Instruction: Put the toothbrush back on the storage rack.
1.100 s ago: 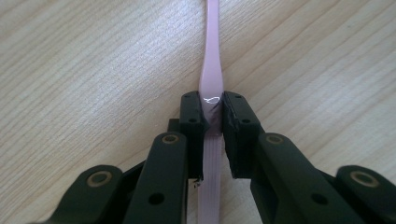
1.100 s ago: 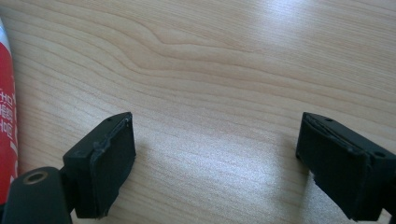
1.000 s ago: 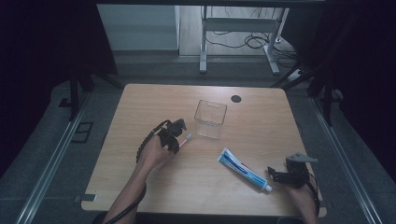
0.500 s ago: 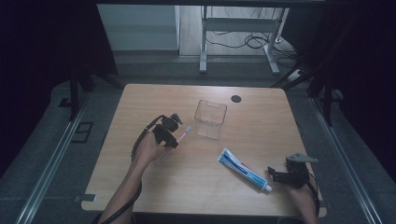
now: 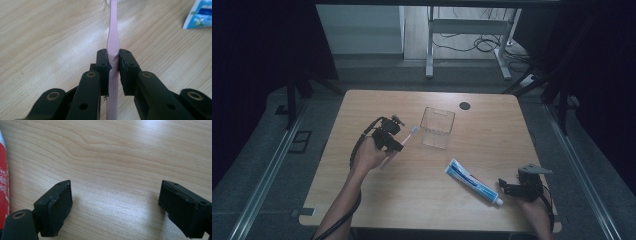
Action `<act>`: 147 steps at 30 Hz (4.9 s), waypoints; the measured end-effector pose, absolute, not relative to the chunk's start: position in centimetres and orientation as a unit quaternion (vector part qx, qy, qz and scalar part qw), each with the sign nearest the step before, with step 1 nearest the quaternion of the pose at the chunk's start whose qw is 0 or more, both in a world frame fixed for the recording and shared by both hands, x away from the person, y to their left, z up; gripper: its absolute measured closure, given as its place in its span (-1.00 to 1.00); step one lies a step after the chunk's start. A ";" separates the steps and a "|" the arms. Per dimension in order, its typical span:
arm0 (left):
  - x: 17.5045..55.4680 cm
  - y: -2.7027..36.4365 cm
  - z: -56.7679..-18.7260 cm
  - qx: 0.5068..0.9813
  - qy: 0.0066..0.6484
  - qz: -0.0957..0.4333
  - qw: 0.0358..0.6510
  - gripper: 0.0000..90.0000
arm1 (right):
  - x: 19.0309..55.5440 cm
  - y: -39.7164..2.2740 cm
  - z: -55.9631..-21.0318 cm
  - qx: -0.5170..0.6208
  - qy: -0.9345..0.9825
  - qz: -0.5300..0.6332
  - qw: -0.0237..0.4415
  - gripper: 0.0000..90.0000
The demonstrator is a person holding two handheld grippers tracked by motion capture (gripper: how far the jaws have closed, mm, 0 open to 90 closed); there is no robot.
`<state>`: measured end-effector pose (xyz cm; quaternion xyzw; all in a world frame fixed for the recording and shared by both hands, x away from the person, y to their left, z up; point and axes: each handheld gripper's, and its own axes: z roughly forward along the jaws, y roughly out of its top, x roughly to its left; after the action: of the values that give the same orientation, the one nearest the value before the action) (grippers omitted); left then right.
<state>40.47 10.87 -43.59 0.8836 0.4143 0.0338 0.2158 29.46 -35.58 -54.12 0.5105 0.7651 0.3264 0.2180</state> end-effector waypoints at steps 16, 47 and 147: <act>41.0 10.7 -40.5 0.877 0.397 0.070 0.261 0.75 | 29.5 -35.6 -54.1 0.511 0.764 0.327 0.218 -0.75; 43.9 7.9 -38.0 0.845 0.371 0.138 0.359 0.75 | 29.5 -35.6 -54.1 0.509 0.766 0.327 0.217 -0.75; 47.2 -0.6 -46.2 0.832 0.385 0.175 0.359 0.75 | 29.7 -35.5 -54.1 0.504 0.769 0.328 0.215 -0.75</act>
<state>47.16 -0.62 -46.25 0.8318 0.3850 0.1751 0.3595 29.66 -35.55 -54.12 0.5040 0.7694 0.3283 0.2151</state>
